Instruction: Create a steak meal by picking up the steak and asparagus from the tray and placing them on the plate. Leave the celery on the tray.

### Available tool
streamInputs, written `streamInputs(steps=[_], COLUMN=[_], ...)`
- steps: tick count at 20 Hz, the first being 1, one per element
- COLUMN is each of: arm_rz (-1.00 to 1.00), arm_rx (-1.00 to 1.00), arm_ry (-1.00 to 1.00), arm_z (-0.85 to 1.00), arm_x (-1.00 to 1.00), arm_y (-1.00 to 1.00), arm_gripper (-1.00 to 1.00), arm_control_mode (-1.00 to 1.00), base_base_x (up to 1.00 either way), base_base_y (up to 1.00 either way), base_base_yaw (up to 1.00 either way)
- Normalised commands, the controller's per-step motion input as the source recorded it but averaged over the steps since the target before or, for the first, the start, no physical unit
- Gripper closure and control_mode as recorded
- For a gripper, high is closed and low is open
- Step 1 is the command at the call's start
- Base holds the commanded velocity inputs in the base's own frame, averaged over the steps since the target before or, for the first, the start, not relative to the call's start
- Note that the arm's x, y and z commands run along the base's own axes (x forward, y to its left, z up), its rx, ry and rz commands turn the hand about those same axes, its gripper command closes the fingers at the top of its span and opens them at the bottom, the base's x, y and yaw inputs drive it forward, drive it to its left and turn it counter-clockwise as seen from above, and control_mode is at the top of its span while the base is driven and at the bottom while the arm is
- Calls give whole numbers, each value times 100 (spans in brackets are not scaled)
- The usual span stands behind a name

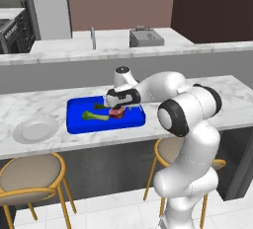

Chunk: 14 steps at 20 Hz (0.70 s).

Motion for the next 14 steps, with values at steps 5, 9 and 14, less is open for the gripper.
streamInputs(steps=[5,9,14], arm_rz=[0,0,0], arm_rx=[0,0,0], arm_ry=[0,0,0], arm_z=[-26,-23,-24], arm_x=[21,22,20], arm_y=[4,8,8], arm_gripper=[-100,-100,-100], arm_control_mode=[-100,-100,-100], base_base_x=[0,0,0], base_base_y=[0,0,0], base_base_yaw=[0,0,0])
